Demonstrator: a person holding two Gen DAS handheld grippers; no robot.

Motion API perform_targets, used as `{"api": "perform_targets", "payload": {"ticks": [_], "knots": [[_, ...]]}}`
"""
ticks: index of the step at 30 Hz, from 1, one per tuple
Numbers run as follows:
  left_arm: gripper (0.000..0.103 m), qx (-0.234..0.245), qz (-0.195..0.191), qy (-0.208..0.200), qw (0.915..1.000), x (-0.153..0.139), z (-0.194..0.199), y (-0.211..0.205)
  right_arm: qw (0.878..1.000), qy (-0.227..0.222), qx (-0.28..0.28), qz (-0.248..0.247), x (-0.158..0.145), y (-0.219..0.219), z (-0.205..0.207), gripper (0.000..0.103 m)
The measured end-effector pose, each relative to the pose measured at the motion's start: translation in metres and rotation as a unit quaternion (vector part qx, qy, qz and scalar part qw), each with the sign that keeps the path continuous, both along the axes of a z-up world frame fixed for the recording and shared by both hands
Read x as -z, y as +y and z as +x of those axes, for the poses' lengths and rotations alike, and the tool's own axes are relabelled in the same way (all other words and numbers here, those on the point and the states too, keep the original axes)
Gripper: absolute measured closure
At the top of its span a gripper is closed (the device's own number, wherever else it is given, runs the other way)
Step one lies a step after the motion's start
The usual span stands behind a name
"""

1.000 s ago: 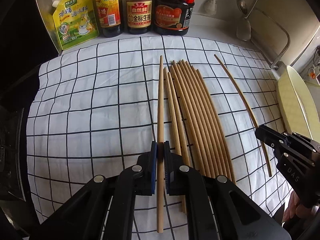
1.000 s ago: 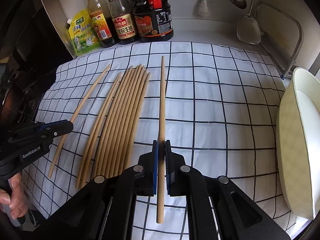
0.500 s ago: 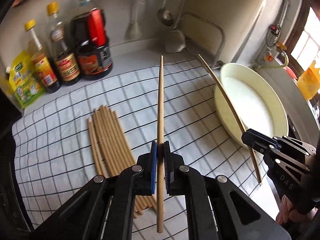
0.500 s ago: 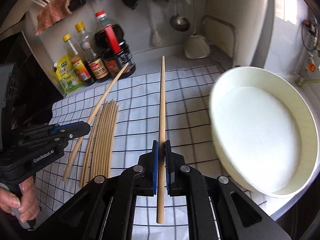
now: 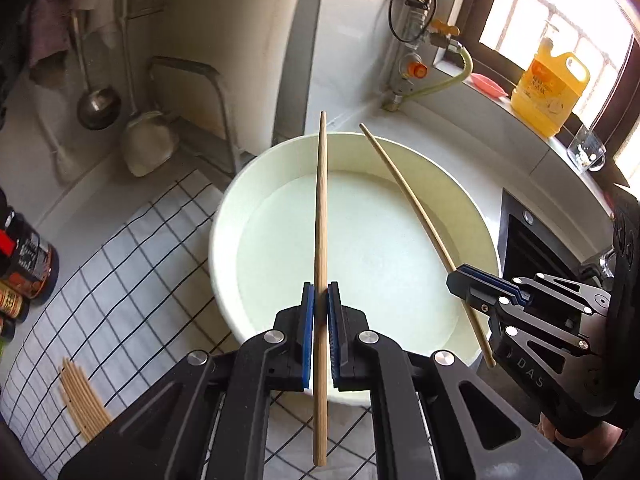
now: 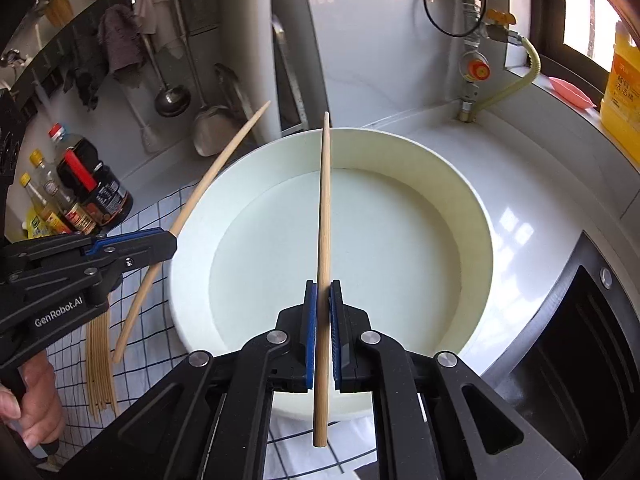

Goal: Organize utensils
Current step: 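Carry both held chopsticks up and over the white basin, then open the right tool over the basin while the left tool releases its chopstick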

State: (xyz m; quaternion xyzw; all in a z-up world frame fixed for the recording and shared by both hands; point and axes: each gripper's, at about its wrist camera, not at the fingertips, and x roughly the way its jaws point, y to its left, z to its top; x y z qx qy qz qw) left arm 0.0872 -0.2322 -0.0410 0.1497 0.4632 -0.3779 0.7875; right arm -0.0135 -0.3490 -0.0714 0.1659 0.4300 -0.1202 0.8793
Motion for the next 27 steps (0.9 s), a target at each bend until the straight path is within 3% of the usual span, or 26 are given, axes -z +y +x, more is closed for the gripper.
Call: {"api": "perform_targets", "payload": {"ticks": [8, 19, 20, 21, 24, 27], "knots": [[0.096, 0.005, 0.035, 0.028, 0.9990, 0.041, 0.017, -0.041, 0.999, 0.030, 0.010, 0.025, 0.035, -0.029, 0.023, 0.097], [0.094, -0.017, 0.055, 0.037, 0.9977, 0.061, 0.032, -0.053, 0.997, 0.060, 0.006, 0.043, 0.058, -0.039, 0.033, 0.096], [0.088, -0.020, 0.057, 0.035, 0.9975, 0.061, 0.032, -0.052, 0.997, 0.060, 0.006, 0.040, 0.056, -0.039, 0.032, 0.096], [0.076, -0.025, 0.059, 0.032, 0.9974, 0.060, 0.032, -0.053, 0.998, 0.057, 0.007, 0.036, 0.055, -0.040, 0.033, 0.095], [0.049, -0.043, 0.050, 0.018, 0.9977, 0.051, 0.034, -0.047, 0.999, 0.047, 0.011, 0.023, 0.047, -0.041, 0.030, 0.084], [0.048, -0.053, 0.048, 0.009, 0.9974, 0.041, 0.037, -0.037, 0.999, 0.038, 0.011, 0.022, 0.040, -0.041, 0.025, 0.084]]}}
